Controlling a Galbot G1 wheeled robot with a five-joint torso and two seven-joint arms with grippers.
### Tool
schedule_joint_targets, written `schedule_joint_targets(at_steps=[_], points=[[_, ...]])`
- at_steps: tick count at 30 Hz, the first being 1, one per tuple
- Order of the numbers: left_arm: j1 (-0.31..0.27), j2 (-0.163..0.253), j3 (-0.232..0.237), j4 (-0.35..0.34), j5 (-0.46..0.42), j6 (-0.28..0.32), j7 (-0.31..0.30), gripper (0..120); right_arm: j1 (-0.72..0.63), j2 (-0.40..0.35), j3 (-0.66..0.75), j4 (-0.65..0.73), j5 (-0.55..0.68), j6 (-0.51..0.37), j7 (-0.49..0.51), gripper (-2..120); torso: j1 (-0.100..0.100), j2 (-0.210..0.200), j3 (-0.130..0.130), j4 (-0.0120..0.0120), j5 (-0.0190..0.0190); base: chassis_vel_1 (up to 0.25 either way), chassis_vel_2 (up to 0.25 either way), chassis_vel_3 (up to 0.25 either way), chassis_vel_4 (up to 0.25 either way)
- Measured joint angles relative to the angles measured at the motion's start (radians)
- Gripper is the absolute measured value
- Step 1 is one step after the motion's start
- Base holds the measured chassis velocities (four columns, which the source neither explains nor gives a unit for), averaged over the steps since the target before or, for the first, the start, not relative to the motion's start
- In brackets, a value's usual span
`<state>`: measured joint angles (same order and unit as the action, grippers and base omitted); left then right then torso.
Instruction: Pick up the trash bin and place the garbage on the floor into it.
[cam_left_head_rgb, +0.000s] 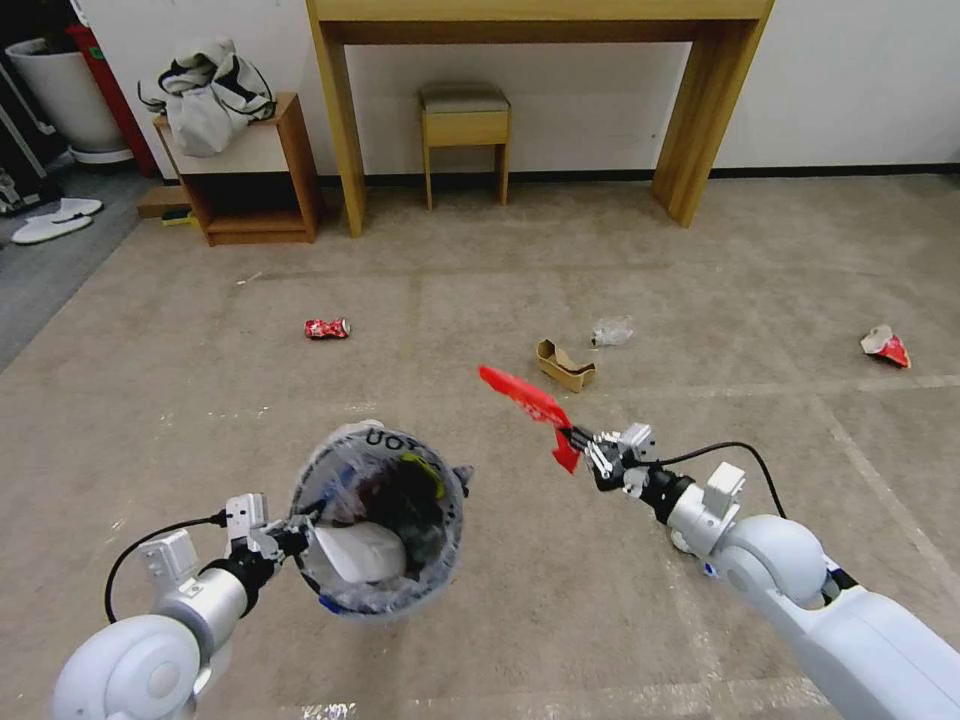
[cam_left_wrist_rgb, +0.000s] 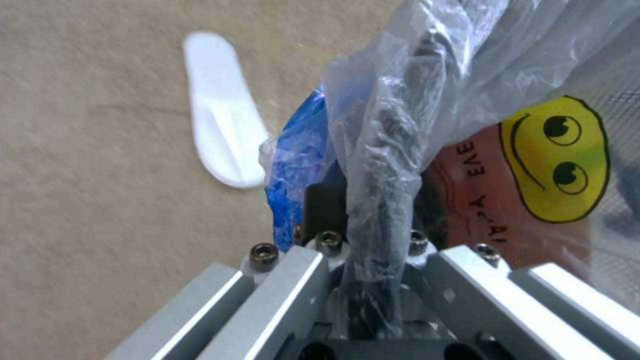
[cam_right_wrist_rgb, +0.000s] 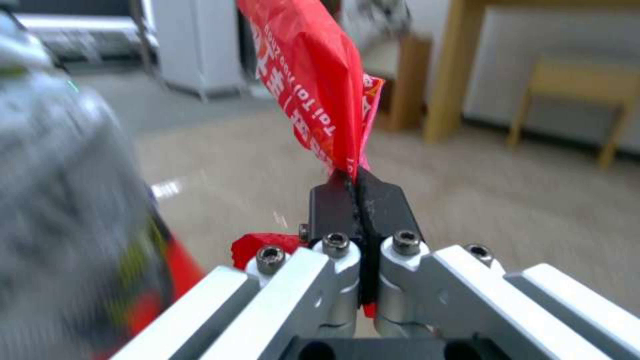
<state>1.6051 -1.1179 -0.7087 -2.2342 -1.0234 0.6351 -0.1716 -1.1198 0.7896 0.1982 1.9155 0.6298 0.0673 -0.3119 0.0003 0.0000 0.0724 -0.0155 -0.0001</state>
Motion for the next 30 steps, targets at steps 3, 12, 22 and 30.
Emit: schedule_joint_targets(at_steps=[3, 12, 22, 30], points=[[0.021, 0.019, 0.003, -0.03, -0.055, 0.011, -0.032, 0, 0.006, -0.001, -0.001, 0.039, 0.017, 0.022, -0.008, 0, 0.0, 0.0, 0.0, 0.0001, 0.0, 0.0, 0.0, 0.0, 0.0], [0.1, 0.094, 0.054, -0.126, -0.223, 0.039, -0.155, 0, 0.002, 0.011, -0.034, 0.219, 0.058, 0.068, -0.098, 0, 0.0, 0.0, 0.0, 0.0002, 0.0001, 0.0, 0.0, 0.0, 0.0], [0.015, 0.086, 0.184, -0.126, -0.275, 0.044, -0.234, 0, 0.008, 0.016, -0.081, 0.265, 0.135, 0.1, -0.299, 0, 0.0, 0.0, 0.0, 0.0002, 0.0001, 0.0, 0.0, 0.0, 0.0], [-0.027, 0.06, 0.23, -0.107, -0.295, 0.046, -0.268, 0, -0.016, -0.025, -0.114, 0.249, 0.123, 0.099, -0.402, 0, 0.0, 0.0, 0.0, 0.0001, 0.0002, 0.0, 0.0, 0.0, 0.0]])
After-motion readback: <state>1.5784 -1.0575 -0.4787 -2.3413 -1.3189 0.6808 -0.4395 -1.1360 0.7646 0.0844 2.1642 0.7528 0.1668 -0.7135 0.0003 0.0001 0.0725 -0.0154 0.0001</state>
